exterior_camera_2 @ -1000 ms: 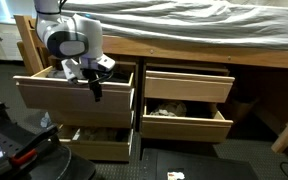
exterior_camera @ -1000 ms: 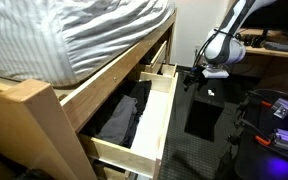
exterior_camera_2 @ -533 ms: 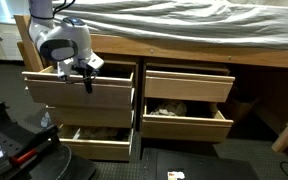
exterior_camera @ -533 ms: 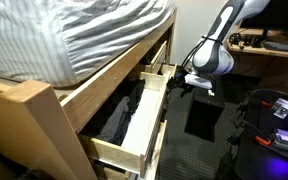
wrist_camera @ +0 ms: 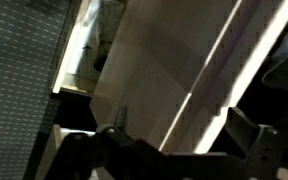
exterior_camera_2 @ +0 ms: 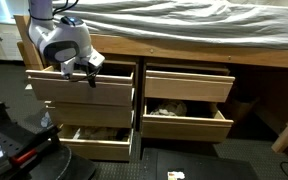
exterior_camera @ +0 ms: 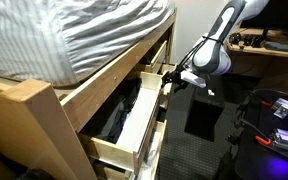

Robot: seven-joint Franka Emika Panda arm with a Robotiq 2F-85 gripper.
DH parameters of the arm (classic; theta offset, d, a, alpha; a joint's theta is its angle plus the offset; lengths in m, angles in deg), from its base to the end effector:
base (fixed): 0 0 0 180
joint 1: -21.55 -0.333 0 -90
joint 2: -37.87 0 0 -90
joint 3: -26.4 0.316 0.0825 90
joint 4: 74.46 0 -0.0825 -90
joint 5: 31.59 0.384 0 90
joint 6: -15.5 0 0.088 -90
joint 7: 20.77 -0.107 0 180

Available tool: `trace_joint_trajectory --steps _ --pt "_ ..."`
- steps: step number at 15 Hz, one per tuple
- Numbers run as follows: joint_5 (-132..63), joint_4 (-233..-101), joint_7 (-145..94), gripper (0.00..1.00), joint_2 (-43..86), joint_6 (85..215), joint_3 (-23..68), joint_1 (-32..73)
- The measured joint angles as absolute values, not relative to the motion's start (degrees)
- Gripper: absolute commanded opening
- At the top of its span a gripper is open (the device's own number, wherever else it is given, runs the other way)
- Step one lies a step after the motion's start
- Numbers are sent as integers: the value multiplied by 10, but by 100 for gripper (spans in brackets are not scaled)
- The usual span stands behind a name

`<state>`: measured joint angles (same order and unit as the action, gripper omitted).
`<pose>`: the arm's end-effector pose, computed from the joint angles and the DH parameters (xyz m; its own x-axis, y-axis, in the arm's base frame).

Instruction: Close the top left drawer then open the top right drawer fully

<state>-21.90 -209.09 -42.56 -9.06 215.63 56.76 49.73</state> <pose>0.5019 0.0247 0.0764 0.7088 -0.6910 0.1418 -0.5726 -0.6810 -0.4565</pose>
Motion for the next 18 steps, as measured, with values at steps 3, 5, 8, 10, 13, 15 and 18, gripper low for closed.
trace_joint_trajectory --steps 3,5,8,10,13,15,18 --pt "-290 -2002 -442 100 -119 2140 576 532" --pt "-316 -1954 -442 100 -147 2135 580 553" --pt "-317 -1949 -441 100 -151 2134 581 556" --pt "-313 -1949 -441 100 -151 2132 581 553" --pt "-303 -1951 -441 100 -141 2131 578 558" --pt "-251 -1944 -442 100 -117 2110 558 525" --pt "-171 -1946 -442 100 -67 2051 449 427"
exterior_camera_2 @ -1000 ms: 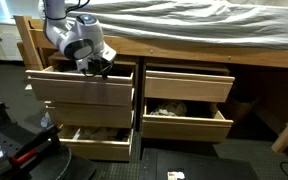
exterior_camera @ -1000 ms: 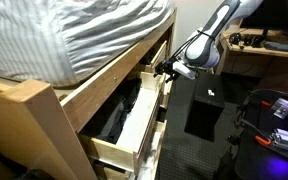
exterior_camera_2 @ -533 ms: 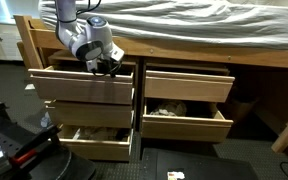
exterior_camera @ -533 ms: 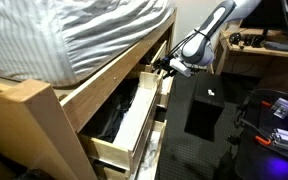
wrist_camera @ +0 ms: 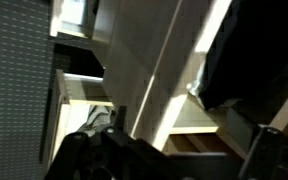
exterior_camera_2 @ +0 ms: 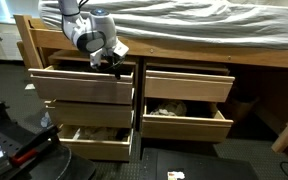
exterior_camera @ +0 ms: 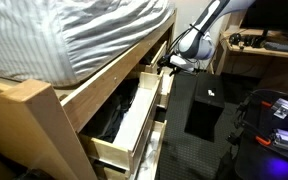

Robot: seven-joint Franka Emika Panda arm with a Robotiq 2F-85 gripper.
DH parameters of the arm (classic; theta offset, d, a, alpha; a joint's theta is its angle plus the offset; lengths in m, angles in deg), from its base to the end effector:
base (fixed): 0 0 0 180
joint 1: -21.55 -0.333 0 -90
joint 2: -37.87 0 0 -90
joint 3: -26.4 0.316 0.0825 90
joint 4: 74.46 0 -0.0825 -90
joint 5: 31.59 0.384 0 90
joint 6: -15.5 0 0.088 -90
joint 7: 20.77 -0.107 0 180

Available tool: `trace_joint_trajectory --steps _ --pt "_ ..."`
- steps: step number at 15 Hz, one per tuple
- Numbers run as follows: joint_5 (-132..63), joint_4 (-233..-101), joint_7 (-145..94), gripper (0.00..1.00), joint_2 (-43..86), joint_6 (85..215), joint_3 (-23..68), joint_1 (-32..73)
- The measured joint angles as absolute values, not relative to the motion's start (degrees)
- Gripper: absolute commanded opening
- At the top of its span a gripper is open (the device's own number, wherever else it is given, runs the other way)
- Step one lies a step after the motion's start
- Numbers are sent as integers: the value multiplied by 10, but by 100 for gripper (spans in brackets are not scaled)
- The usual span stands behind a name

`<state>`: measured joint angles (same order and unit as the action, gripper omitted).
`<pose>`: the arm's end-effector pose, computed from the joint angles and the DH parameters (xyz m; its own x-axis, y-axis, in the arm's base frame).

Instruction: Close the top left drawer then open the top right drawer fully

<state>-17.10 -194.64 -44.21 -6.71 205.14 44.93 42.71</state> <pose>0.5870 -0.0544 0.1059 0.6012 -0.7667 0.2252 -0.6555 -0.6344 -0.4097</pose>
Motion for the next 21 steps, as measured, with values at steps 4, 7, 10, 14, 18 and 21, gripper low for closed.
trace_joint_trajectory --steps 4,7,10,14,18,21 --pt "-132 -1941 -449 100 -31 1916 312 313" --pt "-130 -1939 -455 100 -27 1902 294 293" --pt "-129 -1939 -453 100 -29 1905 296 294" --pt "-121 -1927 -452 100 -66 1891 311 291" --pt "-120 -1920 -452 100 -76 1893 309 287" --pt "-120 -1918 -452 100 -76 1892 308 286"
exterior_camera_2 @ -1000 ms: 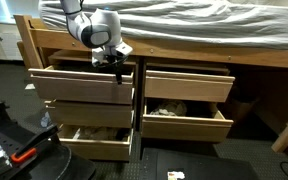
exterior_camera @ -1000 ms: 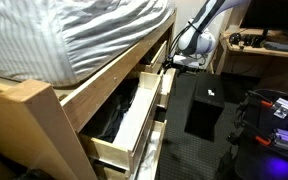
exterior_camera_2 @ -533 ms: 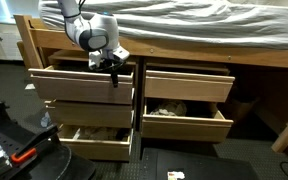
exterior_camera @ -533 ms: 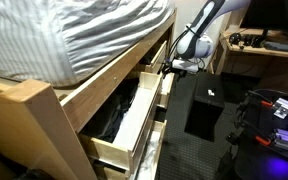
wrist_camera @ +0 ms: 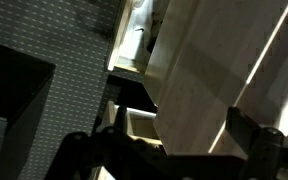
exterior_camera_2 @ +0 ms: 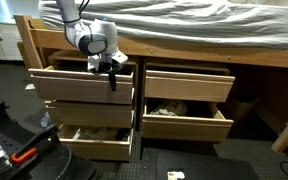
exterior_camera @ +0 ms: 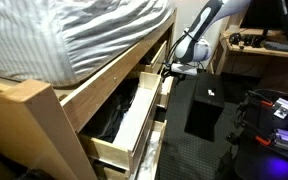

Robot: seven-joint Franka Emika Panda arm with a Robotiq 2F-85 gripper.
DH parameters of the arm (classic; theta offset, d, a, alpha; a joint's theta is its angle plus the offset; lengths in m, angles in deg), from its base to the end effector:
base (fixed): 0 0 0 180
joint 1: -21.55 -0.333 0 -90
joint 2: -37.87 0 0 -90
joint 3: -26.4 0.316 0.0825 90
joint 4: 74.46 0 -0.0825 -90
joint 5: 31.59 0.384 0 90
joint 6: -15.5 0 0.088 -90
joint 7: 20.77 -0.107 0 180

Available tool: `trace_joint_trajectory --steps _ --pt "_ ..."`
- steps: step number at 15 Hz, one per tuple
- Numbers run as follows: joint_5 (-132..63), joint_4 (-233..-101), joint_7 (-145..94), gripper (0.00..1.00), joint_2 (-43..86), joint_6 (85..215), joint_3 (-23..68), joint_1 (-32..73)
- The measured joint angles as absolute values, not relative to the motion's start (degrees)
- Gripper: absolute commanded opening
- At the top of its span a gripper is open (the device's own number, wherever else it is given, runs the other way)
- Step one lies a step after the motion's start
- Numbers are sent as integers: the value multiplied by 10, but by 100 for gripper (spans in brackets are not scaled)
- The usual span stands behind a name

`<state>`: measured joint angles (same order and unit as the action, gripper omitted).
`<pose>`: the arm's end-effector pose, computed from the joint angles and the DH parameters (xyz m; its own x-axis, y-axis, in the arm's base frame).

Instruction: Close the top left drawer then open the top right drawer fully

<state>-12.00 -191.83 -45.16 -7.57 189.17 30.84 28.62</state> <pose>0.5760 -0.0503 0.0636 0.6622 -0.7453 0.0779 -0.7217 -0.6622 -0.2015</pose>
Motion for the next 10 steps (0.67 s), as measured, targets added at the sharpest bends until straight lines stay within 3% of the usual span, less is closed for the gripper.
trace_joint_trajectory --steps 6,10 --pt "-116 -1835 -460 100 -124 1809 309 257" --pt "-81 -1771 -419 100 -187 1918 394 280"
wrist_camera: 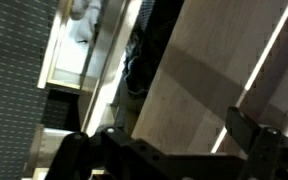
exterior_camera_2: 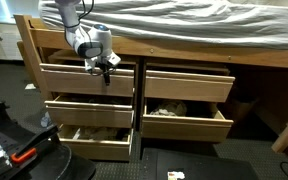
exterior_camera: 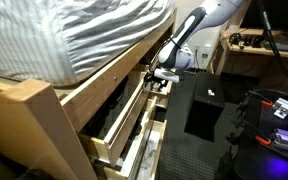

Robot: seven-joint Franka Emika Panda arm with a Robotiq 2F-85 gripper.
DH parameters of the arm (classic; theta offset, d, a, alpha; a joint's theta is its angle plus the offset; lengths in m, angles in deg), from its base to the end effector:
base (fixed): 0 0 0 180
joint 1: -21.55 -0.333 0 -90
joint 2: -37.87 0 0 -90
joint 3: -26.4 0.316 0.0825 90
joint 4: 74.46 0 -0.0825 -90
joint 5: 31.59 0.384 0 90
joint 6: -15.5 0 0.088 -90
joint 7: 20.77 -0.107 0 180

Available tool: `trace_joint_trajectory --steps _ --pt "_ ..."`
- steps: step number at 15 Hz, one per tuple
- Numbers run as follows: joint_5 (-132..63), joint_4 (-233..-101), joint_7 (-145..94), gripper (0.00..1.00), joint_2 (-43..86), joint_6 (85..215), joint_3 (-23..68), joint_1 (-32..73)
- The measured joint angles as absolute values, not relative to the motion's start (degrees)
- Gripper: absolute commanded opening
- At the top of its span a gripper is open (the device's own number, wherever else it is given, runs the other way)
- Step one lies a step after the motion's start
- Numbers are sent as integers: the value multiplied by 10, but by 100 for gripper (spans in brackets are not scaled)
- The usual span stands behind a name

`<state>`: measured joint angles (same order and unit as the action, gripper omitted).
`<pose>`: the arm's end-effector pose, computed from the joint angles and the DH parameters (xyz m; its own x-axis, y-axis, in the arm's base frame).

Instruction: Close the top left drawer then open the top right drawer fully

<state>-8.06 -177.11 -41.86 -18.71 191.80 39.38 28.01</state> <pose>0.6349 0.0323 0.0363 0.6926 -0.7181 0.0685 -0.6527 -0.6643 -0.3644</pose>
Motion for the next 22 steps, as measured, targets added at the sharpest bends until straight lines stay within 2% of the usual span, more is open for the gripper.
trace_joint_trajectory --steps 3,7,12,16,22 --pt "-83 -1733 -386 100 -238 2013 466 312" --pt "-84 -1713 -379 100 -257 2027 470 319" --pt "-47 -1717 -428 100 -255 2134 321 209" --pt "50 -1669 -485 100 -264 2136 172 75" --pt "68 -1647 -500 100 -284 2132 144 47"
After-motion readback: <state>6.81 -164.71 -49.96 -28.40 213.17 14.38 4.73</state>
